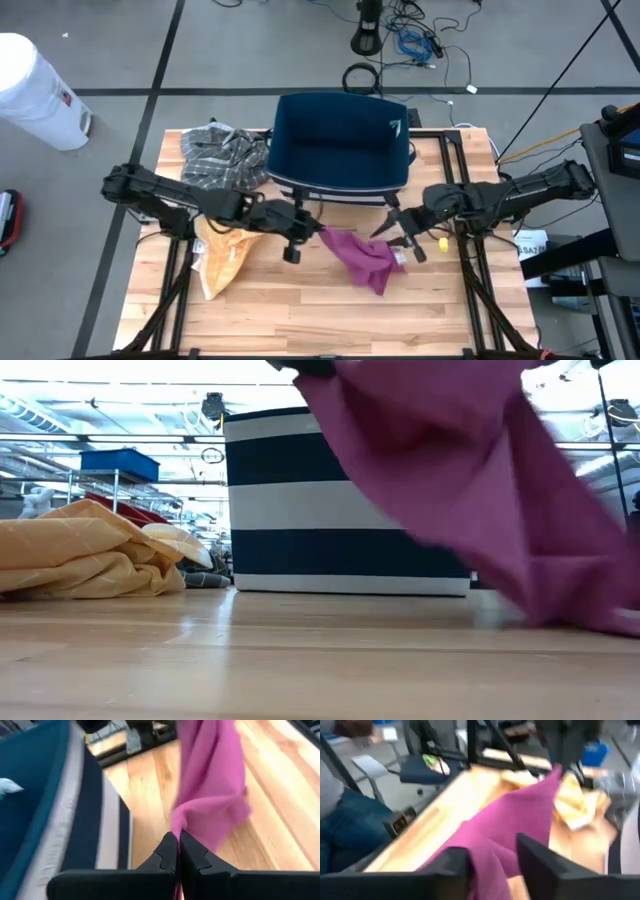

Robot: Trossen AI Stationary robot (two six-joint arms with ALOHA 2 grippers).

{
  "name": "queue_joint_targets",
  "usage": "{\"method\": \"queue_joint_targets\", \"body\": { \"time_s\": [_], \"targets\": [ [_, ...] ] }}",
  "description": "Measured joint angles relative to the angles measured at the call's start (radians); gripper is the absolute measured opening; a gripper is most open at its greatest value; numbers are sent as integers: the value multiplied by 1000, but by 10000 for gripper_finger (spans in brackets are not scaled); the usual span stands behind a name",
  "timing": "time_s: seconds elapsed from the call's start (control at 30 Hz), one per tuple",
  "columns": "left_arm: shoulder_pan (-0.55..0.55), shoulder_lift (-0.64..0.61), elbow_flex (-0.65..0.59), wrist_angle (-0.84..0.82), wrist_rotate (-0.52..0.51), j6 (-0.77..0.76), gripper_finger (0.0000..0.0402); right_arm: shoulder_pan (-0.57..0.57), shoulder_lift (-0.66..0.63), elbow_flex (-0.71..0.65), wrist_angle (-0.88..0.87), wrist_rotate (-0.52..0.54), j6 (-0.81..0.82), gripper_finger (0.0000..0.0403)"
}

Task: Fold towel
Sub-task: Fold the purple towel

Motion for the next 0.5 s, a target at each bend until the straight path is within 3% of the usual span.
{"method": "queue_joint_targets", "body": {
  "time_s": [0.1, 0.2, 0.5],
  "targets": [
    [-1, 42, 0, 10, 1, 0, 2, -11, 18, 0, -9, 104, 27, 231],
    [0, 54, 0, 13, -17, -3, 2, -12, 13, 0, -14, 171, 20, 274],
    [0, 52, 0, -75, -101, -60, 2, -11, -40, 0, -181, 348, 42, 262]
  ]
}}
